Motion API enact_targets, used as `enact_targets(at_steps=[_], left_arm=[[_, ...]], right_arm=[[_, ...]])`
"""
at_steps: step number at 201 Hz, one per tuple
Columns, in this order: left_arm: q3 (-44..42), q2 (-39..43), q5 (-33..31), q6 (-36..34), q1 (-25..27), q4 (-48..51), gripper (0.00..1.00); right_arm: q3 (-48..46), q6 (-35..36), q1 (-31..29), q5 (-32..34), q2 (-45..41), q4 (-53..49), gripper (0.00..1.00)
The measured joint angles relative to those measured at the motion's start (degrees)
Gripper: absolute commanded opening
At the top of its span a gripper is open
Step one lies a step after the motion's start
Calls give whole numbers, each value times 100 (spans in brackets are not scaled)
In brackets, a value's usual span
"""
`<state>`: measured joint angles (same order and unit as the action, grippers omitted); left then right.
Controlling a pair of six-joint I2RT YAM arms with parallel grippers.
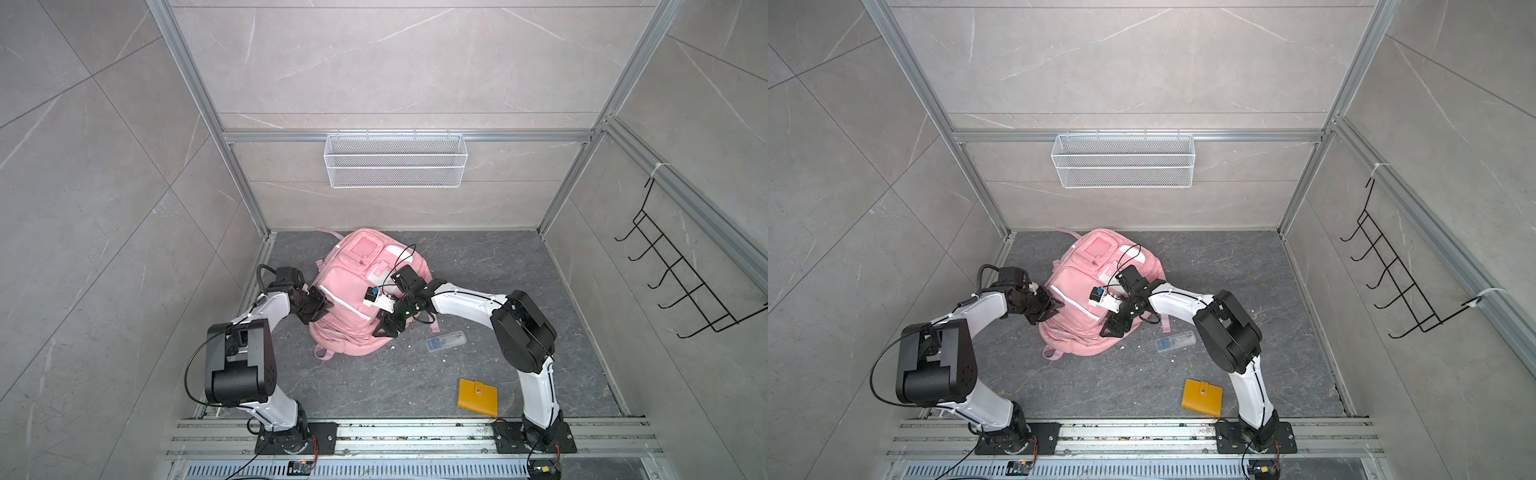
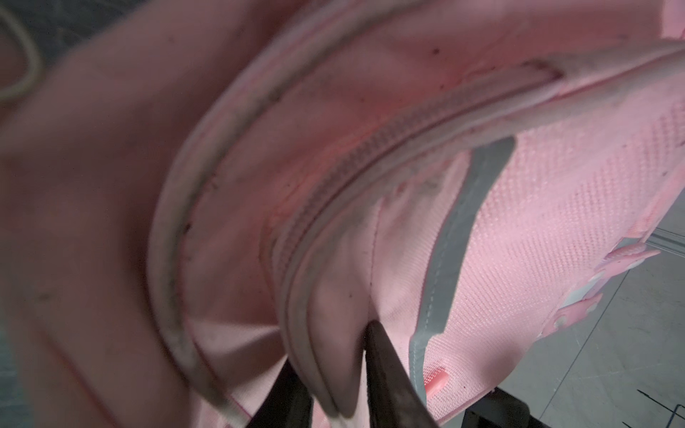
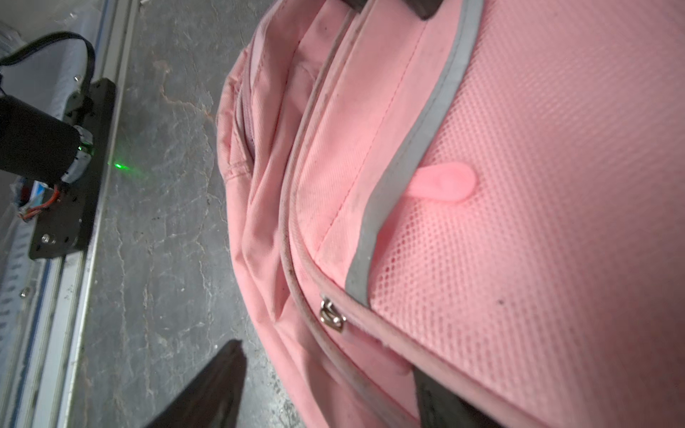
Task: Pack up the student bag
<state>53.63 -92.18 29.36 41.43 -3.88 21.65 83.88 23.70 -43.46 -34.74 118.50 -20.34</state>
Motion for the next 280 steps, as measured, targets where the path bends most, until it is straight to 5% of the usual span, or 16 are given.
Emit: enact_targets(at_steps=[89, 136, 190, 221, 280], left_arm=[[-297, 216, 111, 170, 11, -293, 23], [-590, 619, 120, 166, 52, -227, 26], [-35, 1397, -483, -487, 212, 999, 70], [1128, 973, -680, -1073, 297, 1351, 71], [3053, -1180, -1032, -2103, 1014, 1602, 65]], right_arm=[[-39, -138, -125, 566, 0, 92, 0], [-358, -470, -173, 866, -208, 413, 0], [-1495, -1344, 304, 1368, -1224, 671, 0], [-1541, -1753, 459, 1779, -1351, 415, 0], [-1233, -2472, 562, 2452, -1405, -258, 0]])
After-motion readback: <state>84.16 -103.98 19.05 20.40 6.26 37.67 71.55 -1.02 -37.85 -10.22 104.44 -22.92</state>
